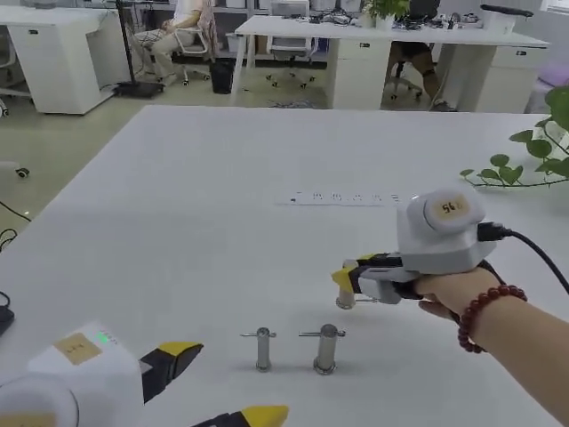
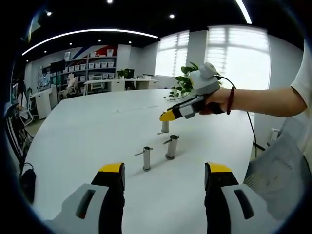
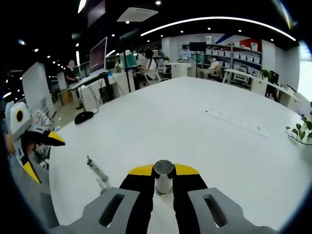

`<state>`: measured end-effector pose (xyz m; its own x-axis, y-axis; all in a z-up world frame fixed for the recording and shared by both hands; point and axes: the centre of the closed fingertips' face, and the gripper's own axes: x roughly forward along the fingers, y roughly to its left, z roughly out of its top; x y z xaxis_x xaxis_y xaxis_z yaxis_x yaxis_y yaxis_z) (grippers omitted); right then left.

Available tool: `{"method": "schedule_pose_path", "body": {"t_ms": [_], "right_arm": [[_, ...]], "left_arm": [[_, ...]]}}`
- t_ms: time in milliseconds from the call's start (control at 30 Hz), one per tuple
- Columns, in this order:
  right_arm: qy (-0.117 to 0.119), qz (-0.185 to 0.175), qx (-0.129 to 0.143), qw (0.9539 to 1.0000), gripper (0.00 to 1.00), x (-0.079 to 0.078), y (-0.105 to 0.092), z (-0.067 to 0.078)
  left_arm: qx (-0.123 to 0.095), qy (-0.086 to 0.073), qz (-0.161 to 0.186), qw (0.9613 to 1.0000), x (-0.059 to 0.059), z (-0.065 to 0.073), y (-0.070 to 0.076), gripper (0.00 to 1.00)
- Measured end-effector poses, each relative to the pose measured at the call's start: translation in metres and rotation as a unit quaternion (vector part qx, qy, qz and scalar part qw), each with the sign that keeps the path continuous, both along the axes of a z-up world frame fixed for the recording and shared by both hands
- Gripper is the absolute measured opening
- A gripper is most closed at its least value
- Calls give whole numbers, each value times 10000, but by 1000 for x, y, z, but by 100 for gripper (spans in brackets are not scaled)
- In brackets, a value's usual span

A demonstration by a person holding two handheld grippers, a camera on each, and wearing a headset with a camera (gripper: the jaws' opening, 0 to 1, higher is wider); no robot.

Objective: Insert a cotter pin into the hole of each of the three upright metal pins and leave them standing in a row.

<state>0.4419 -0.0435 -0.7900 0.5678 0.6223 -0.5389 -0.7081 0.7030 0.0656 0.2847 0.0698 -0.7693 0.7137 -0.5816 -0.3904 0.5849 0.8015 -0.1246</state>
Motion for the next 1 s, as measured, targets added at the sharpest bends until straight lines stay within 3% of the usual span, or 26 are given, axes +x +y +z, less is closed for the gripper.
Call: {"method": "schedule_pose_path", "body": {"t_ms": [367,1000], "right_arm": [[-13,-141,-40,9999,14,-21,-23,0],[8,-363,14,9993,14,-62,-34,-4]], "left_arm": [[41,-85,113,9999,-3,7,8,65],[70,-140,70,9999,-10,10,5,65]]}}
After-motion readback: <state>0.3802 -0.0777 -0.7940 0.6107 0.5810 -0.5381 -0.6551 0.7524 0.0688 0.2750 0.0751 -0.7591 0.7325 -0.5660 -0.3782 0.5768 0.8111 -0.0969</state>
